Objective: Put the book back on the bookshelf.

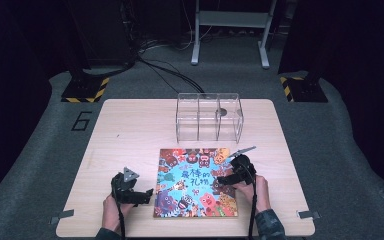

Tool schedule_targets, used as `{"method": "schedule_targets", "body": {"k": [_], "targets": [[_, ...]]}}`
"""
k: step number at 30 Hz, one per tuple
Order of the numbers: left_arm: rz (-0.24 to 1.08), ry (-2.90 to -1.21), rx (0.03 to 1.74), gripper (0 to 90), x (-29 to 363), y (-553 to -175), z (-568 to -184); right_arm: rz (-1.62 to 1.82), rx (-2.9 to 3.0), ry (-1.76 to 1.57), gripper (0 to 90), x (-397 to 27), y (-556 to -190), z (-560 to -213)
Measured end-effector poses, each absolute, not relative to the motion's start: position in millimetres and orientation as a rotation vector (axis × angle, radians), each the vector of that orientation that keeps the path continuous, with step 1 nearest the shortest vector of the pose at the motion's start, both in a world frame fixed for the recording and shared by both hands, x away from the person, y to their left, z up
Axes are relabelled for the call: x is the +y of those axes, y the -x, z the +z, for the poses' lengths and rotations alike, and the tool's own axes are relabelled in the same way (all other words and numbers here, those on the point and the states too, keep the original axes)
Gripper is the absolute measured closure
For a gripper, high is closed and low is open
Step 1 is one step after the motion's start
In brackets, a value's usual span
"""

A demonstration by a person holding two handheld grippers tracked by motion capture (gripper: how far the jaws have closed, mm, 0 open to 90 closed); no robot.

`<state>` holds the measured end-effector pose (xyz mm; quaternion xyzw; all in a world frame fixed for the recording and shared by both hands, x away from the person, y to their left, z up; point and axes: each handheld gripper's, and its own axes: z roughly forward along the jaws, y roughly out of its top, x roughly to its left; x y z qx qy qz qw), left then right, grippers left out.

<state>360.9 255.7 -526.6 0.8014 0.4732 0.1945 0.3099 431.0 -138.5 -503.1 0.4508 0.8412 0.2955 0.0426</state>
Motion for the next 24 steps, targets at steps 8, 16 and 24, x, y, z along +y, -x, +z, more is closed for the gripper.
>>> {"method": "schedule_targets", "body": {"k": [8,16,24], "targets": [[0.524,-2.102,1.243,0.0,247.8,-362.0,-529.0,0.933,2.542,-1.42,20.1,-138.9,-430.1,-503.6],[0.543,-2.045,1.251,0.0,246.6,-359.2,-532.3,0.964,2.537,-1.444,18.7,-139.7,-430.4,-503.9],[0.545,-2.039,1.25,0.0,246.4,-359.2,-532.7,1.009,2.54,-1.461,20.9,-143.9,-430.5,-503.5]]}}
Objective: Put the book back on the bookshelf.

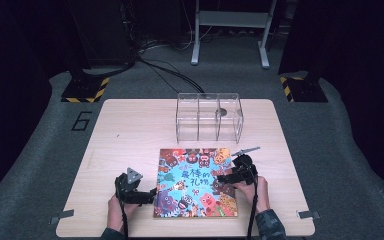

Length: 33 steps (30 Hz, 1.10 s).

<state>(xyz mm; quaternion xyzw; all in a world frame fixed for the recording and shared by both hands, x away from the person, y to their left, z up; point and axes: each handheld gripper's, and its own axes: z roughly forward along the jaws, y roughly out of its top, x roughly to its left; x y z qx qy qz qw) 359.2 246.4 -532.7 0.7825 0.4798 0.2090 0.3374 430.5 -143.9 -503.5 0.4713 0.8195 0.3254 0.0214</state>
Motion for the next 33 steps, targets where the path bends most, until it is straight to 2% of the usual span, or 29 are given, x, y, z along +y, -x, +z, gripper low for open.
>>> {"method": "schedule_targets", "body": {"k": [2,6,9,12,17,21,33], "targets": [[0.545,-2.039,1.25,0.1,246.4,-359.2,-532.7,0.953,2.539,-1.437,24.0,-142.2,-430.7,-502.1],[0.545,-2.039,1.249,0.1,246.5,-359.2,-532.7,0.886,2.552,-1.448,24.3,-138.7,-431.7,-500.8],[0.544,-2.039,1.25,0.1,246.4,-359.1,-532.7,0.858,2.573,-1.432,18.2,-134.3,-432.3,-500.6],[0.544,-2.04,1.249,0.2,246.5,-359.1,-532.7,0.895,2.56,-1.463,18.1,-135.3,-431.9,-501.1],[0.544,-2.04,1.247,0.2,246.5,-359.2,-532.7,1.062,2.553,-1.481,23.0,-147.3,-430.2,-497.5],[0.544,-2.041,1.247,0.2,246.5,-359.2,-532.7,1.016,2.565,-1.478,24.9,-146.3,-431.6,-496.8],[0.544,-2.042,1.244,0.3,246.7,-359.2,-532.7,0.942,2.569,-1.574,19.1,-141.3,-443.0,-499.4]]}}
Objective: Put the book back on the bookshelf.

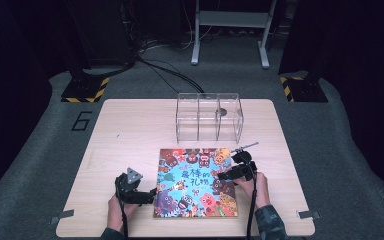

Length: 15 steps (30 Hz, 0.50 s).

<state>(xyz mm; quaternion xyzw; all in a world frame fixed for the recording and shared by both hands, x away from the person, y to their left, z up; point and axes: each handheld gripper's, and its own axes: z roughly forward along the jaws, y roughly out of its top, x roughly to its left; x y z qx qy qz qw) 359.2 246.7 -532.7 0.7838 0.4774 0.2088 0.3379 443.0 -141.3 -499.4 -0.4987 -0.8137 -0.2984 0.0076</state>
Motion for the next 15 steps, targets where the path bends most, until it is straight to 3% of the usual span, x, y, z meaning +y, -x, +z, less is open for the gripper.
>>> {"method": "schedule_targets", "body": {"k": [15], "targets": [[0.542,-2.045,1.236,0.7,246.9,-359.6,-532.6,-1.062,-2.375,1.579,18.5,-153.6,-446.3,-502.5]]}}
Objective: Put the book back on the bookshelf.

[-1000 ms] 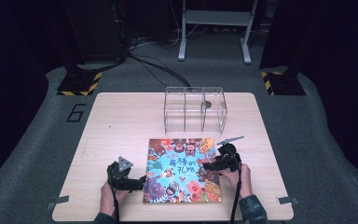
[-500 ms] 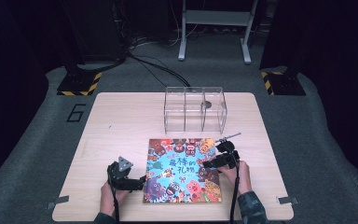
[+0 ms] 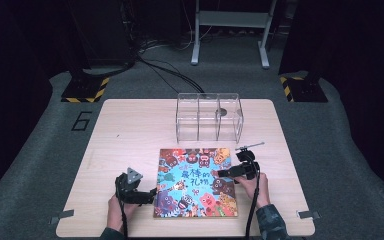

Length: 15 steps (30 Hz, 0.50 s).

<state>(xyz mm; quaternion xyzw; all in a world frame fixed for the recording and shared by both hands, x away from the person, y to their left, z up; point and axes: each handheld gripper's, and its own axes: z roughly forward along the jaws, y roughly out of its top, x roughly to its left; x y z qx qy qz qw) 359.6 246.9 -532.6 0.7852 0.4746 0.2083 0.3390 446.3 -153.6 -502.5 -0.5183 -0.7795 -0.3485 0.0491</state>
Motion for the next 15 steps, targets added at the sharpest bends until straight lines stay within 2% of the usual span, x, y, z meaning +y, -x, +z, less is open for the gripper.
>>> {"method": "schedule_targets", "body": {"k": [15], "targets": [[0.54,-2.054,1.229,0.9,247.5,-359.6,-532.3,-1.159,-2.334,1.586,20.4,-156.4,-433.3,-484.9]]}}
